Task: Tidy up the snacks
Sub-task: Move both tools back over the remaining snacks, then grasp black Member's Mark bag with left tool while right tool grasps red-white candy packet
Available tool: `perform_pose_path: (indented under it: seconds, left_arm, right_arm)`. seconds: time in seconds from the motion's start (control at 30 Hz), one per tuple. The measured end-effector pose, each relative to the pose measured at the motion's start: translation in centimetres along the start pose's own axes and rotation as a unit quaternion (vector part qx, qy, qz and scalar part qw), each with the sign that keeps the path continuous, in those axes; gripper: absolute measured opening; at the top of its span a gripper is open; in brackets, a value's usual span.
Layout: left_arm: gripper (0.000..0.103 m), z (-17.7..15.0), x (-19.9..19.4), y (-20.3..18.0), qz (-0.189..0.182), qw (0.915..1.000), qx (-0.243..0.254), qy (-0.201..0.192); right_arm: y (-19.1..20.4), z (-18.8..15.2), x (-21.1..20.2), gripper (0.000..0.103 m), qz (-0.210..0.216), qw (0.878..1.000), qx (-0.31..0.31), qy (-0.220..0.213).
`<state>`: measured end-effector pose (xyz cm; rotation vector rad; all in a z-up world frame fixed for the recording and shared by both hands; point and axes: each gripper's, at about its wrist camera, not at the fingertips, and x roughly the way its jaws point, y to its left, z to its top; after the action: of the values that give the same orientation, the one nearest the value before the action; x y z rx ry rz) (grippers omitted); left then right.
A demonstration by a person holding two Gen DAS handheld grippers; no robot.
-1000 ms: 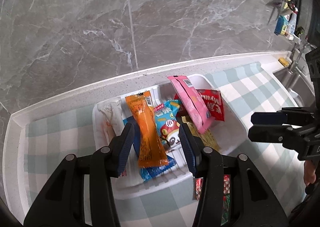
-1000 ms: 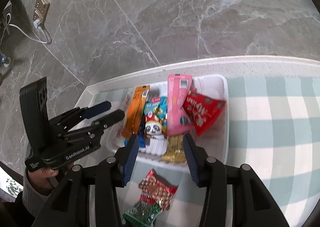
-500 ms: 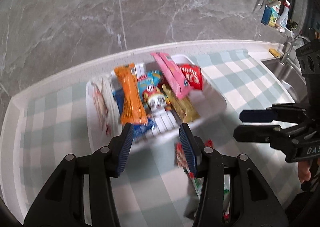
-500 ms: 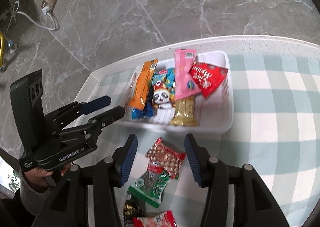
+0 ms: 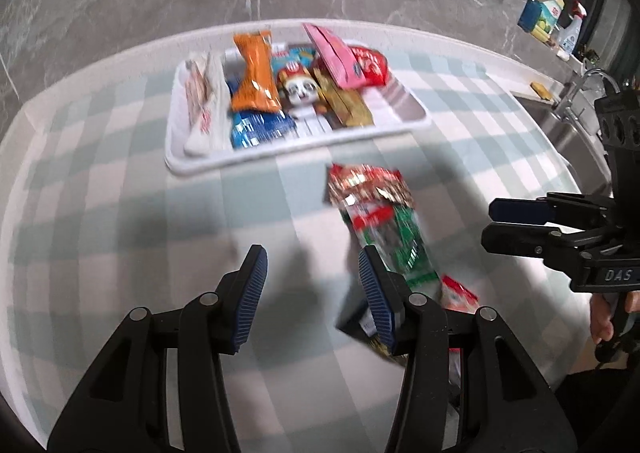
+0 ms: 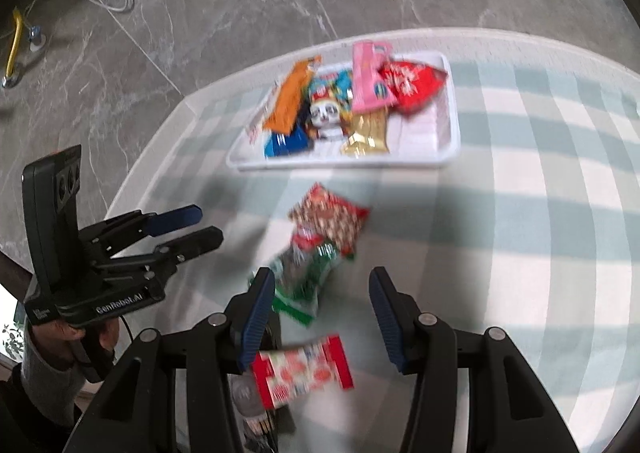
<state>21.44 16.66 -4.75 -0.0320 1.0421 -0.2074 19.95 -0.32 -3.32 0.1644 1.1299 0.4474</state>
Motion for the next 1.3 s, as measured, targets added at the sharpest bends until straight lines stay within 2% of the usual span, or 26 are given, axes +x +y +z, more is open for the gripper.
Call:
perform_pose_path:
  seconds: [0.17, 0.4, 0.53, 0.83, 0.97, 1.07, 1.3]
  left_arm:
    - [0.046, -1.8, 0.5, -1.3, -0.028, 0.9993, -0.004, 0.022]
    - [0.047, -3.8, 1.3, -2.7, -0.054, 0.9972, -0.010, 0.050]
    - [0.051, -4.2, 1.7, -3.0, -0.079, 0.9945, -0.021, 0.065]
    - [0.051, -6.0, 3.0, -5.0, -0.062, 0.9933, 0.031, 0.092]
    - [0.052, -6.5, 2.8, -5.0, -0.054, 0.9932, 0.048, 0.092]
    - [0.052, -6.7, 2.6, -4.6, -0.046, 0.9932, 0.052, 0.093]
    - [0.053, -7.1, 2.2, -3.2, -0.026, 0.9942, 0.045, 0.094]
  right_arm:
    - [-0.5, -1.6, -0.3, 0.053, -0.011, 1.000, 0.004, 0.003]
    - [-0.5, -2.2, -0.6, 0.053, -0.016, 1.000, 0.004, 0.003]
    - [0.1, -2.5, -0.4, 0.053, -0.018, 1.000, -0.007, 0.008]
    - [2.1, -4.3, 2.1, 0.055, -0.051, 0.995, -0.067, 0.045]
    - [3.3, -5.2, 3.1, 0.057, -0.090, 0.986, -0.122, 0.062]
    - [3.6, -5.6, 2.8, 0.059, -0.108, 0.982, -0.144, 0.057]
    - [2.7, -5.5, 1.9, 0.059, -0.115, 0.984, -0.126, 0.055]
